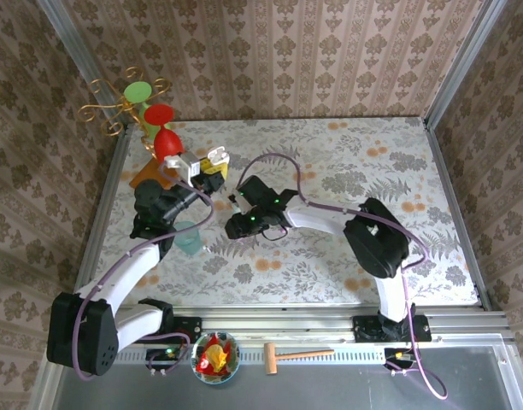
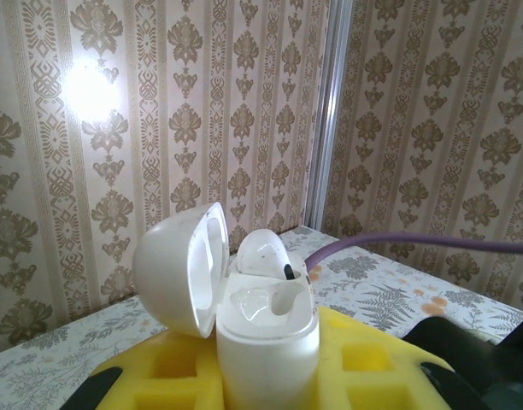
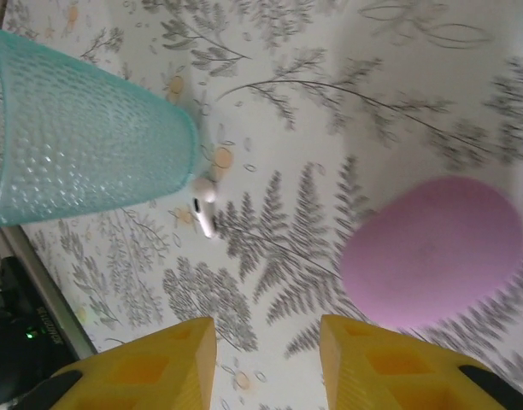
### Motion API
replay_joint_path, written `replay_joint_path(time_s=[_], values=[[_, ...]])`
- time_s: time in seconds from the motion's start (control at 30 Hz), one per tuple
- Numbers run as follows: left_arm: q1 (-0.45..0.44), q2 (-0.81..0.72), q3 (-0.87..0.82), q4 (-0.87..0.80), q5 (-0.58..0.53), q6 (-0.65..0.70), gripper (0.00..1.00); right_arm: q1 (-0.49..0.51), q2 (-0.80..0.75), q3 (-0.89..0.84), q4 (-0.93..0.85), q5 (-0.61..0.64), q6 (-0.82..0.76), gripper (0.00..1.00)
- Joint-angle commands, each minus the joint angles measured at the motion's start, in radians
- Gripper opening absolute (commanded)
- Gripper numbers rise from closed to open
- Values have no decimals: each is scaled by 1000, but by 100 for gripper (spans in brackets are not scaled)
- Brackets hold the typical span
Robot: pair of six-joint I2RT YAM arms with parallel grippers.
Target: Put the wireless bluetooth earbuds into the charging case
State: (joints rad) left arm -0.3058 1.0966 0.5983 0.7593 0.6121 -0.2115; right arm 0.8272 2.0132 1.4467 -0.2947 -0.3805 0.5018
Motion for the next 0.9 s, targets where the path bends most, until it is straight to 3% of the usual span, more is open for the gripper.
replay_joint_path(time_s=[0.0, 0.37, 0.87], values=[[5, -17, 42, 7, 1, 14, 0, 2, 74, 116, -67, -71, 33, 35], [4, -14, 44, 26, 6, -6, 0, 31, 291, 323, -110, -203, 202, 27], [3, 3, 45, 87, 25, -38, 0, 66, 389, 404, -151, -212, 216, 28]])
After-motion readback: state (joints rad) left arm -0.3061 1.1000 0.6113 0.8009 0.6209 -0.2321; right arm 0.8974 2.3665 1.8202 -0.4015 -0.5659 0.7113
